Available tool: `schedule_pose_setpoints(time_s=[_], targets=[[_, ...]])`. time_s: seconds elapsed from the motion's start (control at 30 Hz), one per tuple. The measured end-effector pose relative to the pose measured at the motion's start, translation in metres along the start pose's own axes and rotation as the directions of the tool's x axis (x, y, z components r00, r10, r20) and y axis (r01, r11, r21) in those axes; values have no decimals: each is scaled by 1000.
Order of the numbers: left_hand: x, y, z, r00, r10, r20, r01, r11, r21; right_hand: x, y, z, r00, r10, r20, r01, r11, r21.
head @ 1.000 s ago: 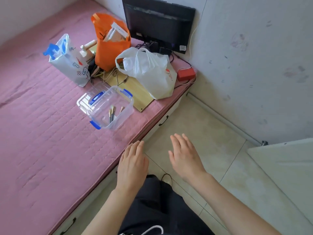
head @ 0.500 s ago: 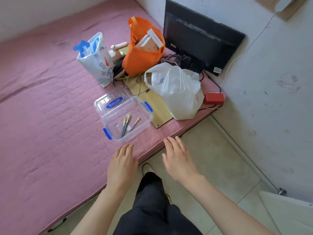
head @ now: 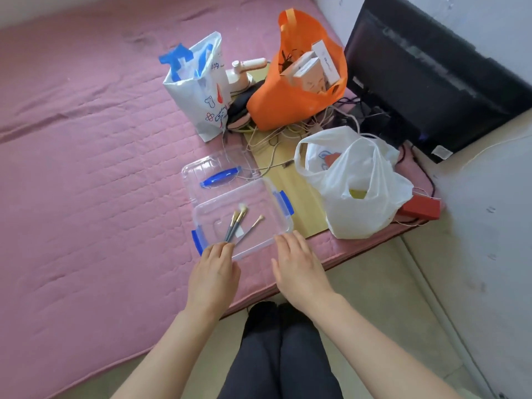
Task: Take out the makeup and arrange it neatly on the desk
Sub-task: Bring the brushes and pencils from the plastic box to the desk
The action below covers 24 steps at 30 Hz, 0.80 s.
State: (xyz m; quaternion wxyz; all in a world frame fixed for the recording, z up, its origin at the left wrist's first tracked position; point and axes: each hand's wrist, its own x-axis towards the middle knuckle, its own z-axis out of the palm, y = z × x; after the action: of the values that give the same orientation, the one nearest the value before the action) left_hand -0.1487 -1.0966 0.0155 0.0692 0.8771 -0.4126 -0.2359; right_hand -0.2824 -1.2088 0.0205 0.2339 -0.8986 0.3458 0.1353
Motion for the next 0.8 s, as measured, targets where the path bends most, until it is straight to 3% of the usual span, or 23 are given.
schedule_pose_setpoints(time_s=[0.47,0.67,0.8], targets=[[122,-53,93,984,-143,111,144,990,-5,154,23,85,961,-87,262,73,995,65],[162,-74,134,945,-278,175,289,956,-42,207,28,132,910,72,409,-160,970,185],[181,-84,166,894,-375,245,406,909,-92,241,35,162,814,243,528,-442,849,291]])
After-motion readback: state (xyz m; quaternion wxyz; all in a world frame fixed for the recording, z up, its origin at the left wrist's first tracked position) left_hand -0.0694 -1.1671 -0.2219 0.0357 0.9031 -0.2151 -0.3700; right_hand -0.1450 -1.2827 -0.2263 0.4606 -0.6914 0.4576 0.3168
